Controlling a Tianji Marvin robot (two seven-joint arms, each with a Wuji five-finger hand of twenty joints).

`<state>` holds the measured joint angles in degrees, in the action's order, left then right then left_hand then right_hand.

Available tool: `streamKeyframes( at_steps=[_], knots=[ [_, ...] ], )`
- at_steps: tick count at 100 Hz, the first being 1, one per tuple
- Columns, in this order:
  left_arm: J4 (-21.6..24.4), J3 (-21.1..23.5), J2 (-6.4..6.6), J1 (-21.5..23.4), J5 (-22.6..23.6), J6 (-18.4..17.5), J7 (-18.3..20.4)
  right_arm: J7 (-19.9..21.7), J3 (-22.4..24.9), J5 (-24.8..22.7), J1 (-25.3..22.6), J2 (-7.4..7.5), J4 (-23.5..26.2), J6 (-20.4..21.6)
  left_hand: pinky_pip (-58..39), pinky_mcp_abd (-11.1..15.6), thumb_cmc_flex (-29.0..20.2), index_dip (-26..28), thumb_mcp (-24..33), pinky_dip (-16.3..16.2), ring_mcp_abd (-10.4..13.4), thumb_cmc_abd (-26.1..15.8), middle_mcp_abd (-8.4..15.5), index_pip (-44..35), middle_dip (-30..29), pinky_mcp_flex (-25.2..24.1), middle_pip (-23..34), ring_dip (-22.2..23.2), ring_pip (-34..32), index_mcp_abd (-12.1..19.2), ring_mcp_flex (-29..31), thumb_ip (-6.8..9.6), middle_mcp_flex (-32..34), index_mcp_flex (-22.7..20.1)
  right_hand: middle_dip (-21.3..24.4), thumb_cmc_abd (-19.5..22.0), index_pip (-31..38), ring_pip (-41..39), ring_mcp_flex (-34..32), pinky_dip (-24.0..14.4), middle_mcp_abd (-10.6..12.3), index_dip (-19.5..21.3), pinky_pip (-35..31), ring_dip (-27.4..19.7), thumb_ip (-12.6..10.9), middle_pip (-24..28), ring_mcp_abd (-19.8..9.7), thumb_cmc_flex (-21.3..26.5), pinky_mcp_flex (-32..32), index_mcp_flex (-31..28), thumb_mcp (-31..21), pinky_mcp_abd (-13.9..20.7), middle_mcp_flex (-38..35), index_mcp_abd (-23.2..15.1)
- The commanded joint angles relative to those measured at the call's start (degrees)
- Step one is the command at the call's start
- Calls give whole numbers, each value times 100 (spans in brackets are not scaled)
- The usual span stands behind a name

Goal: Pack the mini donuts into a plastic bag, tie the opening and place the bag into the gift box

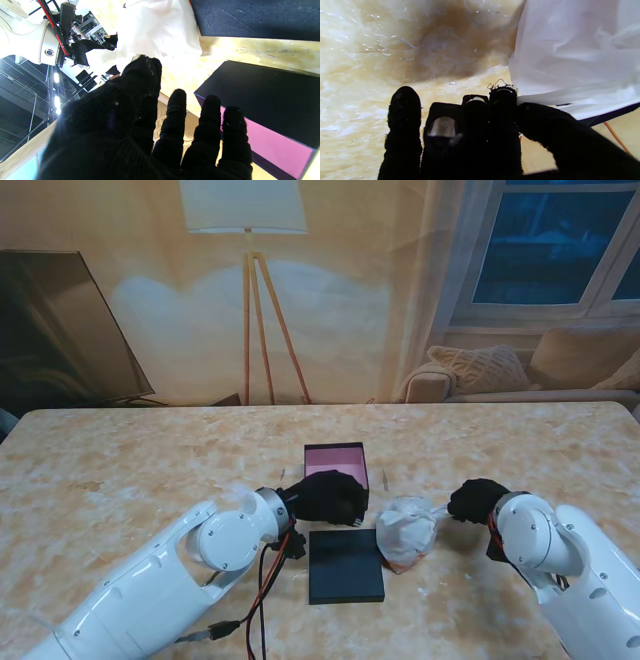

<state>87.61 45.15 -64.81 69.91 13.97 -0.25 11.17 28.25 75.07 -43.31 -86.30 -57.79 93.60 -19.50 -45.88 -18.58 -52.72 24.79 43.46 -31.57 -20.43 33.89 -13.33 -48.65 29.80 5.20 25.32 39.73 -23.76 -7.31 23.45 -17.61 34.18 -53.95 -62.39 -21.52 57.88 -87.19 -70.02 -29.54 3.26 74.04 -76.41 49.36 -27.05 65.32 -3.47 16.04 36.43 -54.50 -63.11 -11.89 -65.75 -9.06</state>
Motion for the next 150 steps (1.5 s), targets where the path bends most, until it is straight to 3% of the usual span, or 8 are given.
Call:
streamKeyframes(
  at_steps=[1, 37, 57, 90, 101, 111, 117, 150],
  knots=[
    [75, 11, -20, 21, -16, 115, 47, 62, 31, 24, -95, -27, 66, 65, 42, 150, -165, 376, -336, 104, 88, -365, -70, -347, -16, -100, -27, -55, 85, 69, -130, 215, -233, 74, -79, 569, 281, -241, -137, -34, -79, 11, 13, 145, -529, 130, -102, 395, -44, -292, -769, -16, -185, -699],
    [285, 155, 38, 189, 279, -75, -27, 57, 96, 135, -158, -32, 160, 137, 636, 78, 911, 1104, -2201, -16, -60, -2483, -476, 1138, -78, -400, -550, -182, 487, -738, -580, 1266, -624, 789, -71, 567, 264, -245, -145, -33, -94, 10, 8, 143, -491, 133, -102, 420, -33, -269, -755, -23, -179, -700],
    [323, 24, 44, 96, 280, -169, 32, 59, 90, 176, -144, -32, 143, 128, 1050, 82, 649, 1185, -4226, -88, -78, -3280, -616, 2208, -171, -511, -900, -381, 781, -1082, -824, 1466, -844, 830, -68, 559, 261, -246, -145, -30, -88, 3, 8, 142, -473, 133, -102, 429, -35, -265, -749, -20, -176, -693],
    [433, -387, 77, -186, 439, -90, 246, 5, 114, 220, -159, -43, 134, 141, 1208, 3, 712, 993, -4418, -87, -152, -3288, -744, 2909, -310, -537, -1244, -502, 967, -1167, -884, 1503, -824, 718, -61, 562, 229, -232, -145, -31, -68, -15, -2, 136, -420, 129, -145, 427, -22, -213, -711, -9, -166, -693],
    [494, -418, 62, -213, 562, -55, 168, -200, 145, 338, -218, -84, 157, 42, 1194, 56, 526, 848, -4397, -113, -141, -3174, -724, 3421, -276, -493, -1248, -480, 917, -1165, -899, 1500, -879, 1123, -24, 232, -45, -145, -111, -24, -129, -316, -17, 103, 326, 75, -278, 774, -18, 69, -498, -9, -45, -621],
    [569, -390, 49, -209, 541, -90, 125, -246, 243, 563, -305, -100, 230, -16, 1148, 119, 410, 568, -4383, -122, -101, -3130, -696, 3921, -255, -484, -1205, -469, 873, -1206, -922, 1506, -963, 1601, 57, -651, -322, 184, 78, -39, -83, -1279, 31, 37, 2566, -151, -321, 1632, -116, 562, -302, -23, 238, -503],
    [606, -383, 44, -206, 587, -121, 80, -287, 309, 657, -367, -112, 280, -8, 1134, 126, 395, 492, -4383, -120, -100, -3123, -684, 4032, -257, -486, -1197, -469, 867, -1253, -933, 1506, -994, 1771, 230, -628, -418, 485, 221, -47, -116, -1742, 94, -47, 3212, -384, -224, 1945, -213, 711, 498, -74, 377, -405],
    [589, -441, 2, -210, 575, -115, -33, -120, 718, 851, -688, -90, 586, 287, 1091, 153, 343, 224, -4380, -84, -101, -3044, -748, 4235, -325, -517, -1207, -523, 901, -1389, -1040, 1505, -1160, 2072, 789, 641, -1273, 1842, 1153, -222, -546, -2267, 514, -212, 3412, -1454, 249, 1836, -697, 1424, 3812, -291, 1248, 222]
  ],
)
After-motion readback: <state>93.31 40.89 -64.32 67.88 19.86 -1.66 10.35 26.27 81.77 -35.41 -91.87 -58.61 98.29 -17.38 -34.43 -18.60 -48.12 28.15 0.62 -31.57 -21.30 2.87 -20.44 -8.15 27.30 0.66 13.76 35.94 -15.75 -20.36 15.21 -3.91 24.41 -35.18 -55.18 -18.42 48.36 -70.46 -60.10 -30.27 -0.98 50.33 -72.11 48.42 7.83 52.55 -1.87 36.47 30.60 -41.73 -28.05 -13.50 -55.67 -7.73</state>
